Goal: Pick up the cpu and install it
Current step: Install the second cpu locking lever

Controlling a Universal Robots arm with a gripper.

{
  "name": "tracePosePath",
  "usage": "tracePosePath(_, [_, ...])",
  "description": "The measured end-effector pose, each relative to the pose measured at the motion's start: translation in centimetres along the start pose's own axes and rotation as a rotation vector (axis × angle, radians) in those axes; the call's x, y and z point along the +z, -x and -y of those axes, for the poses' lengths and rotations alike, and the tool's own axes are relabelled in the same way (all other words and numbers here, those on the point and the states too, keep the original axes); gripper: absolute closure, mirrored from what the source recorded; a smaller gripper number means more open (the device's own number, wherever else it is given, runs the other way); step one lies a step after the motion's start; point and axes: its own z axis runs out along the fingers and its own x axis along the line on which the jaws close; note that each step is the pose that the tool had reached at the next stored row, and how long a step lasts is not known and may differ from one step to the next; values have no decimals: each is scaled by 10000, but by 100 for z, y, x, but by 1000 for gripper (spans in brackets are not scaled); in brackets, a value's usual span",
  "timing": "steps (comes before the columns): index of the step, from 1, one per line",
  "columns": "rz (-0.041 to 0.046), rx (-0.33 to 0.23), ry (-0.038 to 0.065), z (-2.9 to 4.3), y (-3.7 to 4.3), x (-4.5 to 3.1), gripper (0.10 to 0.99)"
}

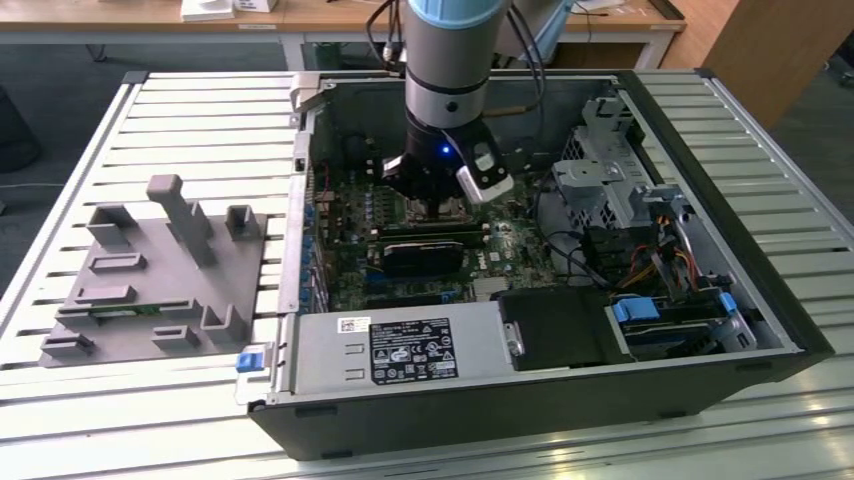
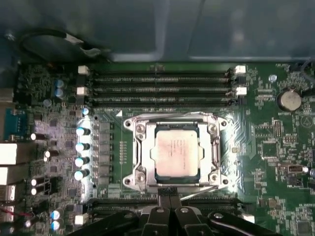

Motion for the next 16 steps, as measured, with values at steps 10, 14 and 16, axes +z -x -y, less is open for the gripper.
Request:
tracePosePath(10, [-5,2,247,122,-92,-15,980])
tracePosePath(14, [-8,2,373,134,-117,8,980])
tracePosePath(16, [-9,3,429,139,-118,42,980])
